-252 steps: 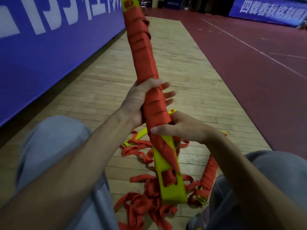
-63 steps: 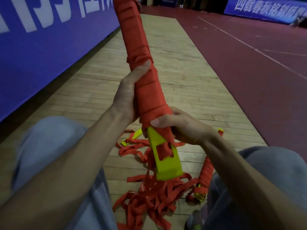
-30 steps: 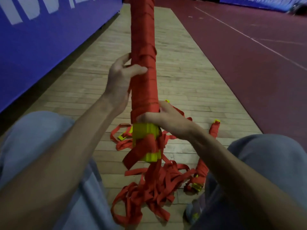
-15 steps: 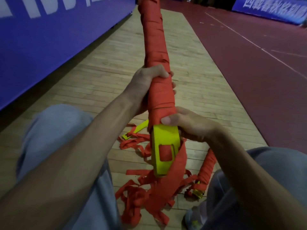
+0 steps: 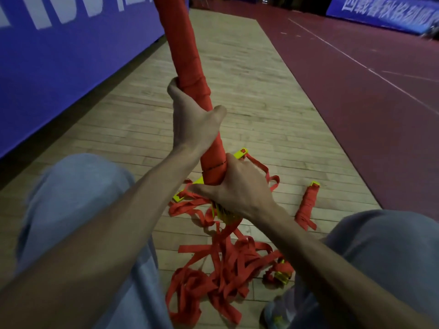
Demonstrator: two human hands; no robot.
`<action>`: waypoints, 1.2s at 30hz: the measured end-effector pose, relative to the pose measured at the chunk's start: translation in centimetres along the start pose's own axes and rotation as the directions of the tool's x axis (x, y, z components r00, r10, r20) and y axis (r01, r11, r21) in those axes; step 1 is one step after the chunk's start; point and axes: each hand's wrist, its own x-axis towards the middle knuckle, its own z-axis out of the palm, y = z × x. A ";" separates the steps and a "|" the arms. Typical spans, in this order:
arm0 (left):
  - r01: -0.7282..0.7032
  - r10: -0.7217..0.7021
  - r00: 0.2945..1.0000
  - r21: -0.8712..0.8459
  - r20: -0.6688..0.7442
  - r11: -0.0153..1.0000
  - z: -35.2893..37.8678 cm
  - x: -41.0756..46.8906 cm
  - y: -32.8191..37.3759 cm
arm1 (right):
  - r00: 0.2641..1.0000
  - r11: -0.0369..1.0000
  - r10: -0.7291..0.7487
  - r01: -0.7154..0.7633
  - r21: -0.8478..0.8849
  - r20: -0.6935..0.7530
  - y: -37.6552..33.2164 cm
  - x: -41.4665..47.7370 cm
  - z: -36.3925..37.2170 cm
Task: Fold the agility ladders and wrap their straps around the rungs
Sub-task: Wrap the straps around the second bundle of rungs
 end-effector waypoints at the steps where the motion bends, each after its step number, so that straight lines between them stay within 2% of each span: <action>1: 0.032 -0.031 0.999 -0.043 0.033 0.999 -0.2 0.0 0.0 | 1.000 1.000 -0.005 0.005 0.006 -0.010 0.1 0.1 0.0; 3: 0.104 -0.091 0.992 -0.161 0.088 0.982 -0.7 0.2 0.0 | 1.000 0.993 -0.014 0.011 0.115 0.018 0.6 0.3 -0.5; 5: 0.156 -0.127 0.983 -0.243 0.132 0.957 -1.4 0.6 0.1 | 0.998 0.945 -0.026 0.003 0.326 0.065 1.0 0.8 -1.4; 7: 0.198 -0.139 0.972 -0.335 0.190 0.921 -2.0 0.9 0.3 | 0.993 0.831 -0.053 -0.016 0.557 0.109 1.2 1.0 -2.5; 9: 0.241 -0.130 0.956 -0.449 0.265 0.860 -2.2 0.7 0.6 | 0.983 0.703 -0.097 -0.044 0.710 0.157 0.9 0.8 -3.2; 11: 0.366 -0.147 0.902 -0.539 0.406 0.759 -2.1 0.2 0.9 | 0.968 0.605 -0.144 -0.077 0.793 0.203 0.4 0.4 -3.3; 14: 0.555 -0.112 0.792 -0.631 0.600 0.543 -1.8 -0.3 1.1 | 0.934 0.485 -0.211 -0.157 0.861 0.289 0.2 0.2 -3.3; 16: 0.584 -0.081 0.779 -0.673 0.621 0.453 -1.6 -0.4 0.7 | 0.916 0.503 -0.226 -0.183 0.845 0.333 0.6 0.4 -3.5; 17: 0.595 -0.089 0.773 -0.668 0.628 0.448 -1.6 -0.3 0.5 | 0.906 0.531 -0.231 -0.187 0.826 0.353 0.8 0.5 -3.7; 20: 0.632 -0.160 0.744 -0.605 0.649 0.485 -1.6 -0.1 -0.2 | 0.876 0.663 -0.219 -0.190 0.724 0.430 1.2 0.9 -4.6; 22: 0.583 -0.215 0.788 -0.586 0.577 0.563 -1.5 0.2 -0.8 | 0.868 0.793 -0.192 -0.138 0.593 0.459 1.6 1.3 -4.7; 24: 0.455 -0.256 0.879 -0.548 0.402 0.702 -1.4 0.2 -1.1 | 0.871 0.896 -0.177 -0.049 0.440 0.458 2.1 1.8 -4.3; 26: 0.320 -0.248 0.945 -0.443 0.216 0.837 -1.2 0.4 -1.4 | 0.868 0.930 -0.163 -0.024 0.368 0.469 2.4 2.1 -3.7; 28: 0.205 -0.190 0.979 -0.309 0.078 0.929 -0.9 0.5 -1.6 | 0.862 0.946 -0.158 -0.008 0.324 0.482 2.2 2.1 -3.1; 30: 0.127 -0.133 0.991 -0.167 -0.024 0.978 -0.6 0.5 -1.6 | 0.869 0.968 -0.132 0.009 0.251 0.477 1.8 1.9 -1.7; 33: 0.094 -0.097 0.995 -0.094 -0.035 0.991 -0.5 0.3 -1.7 | 0.929 0.993 -0.030 -0.015 0.119 0.368 1.5 1.4 0.3; 36: 0.132 -0.123 0.990 -0.150 0.069 0.980 -0.5 0.0 -1.3 | 0.949 0.987 -0.025 -0.026 0.159 0.313 1.7 1.5 0.0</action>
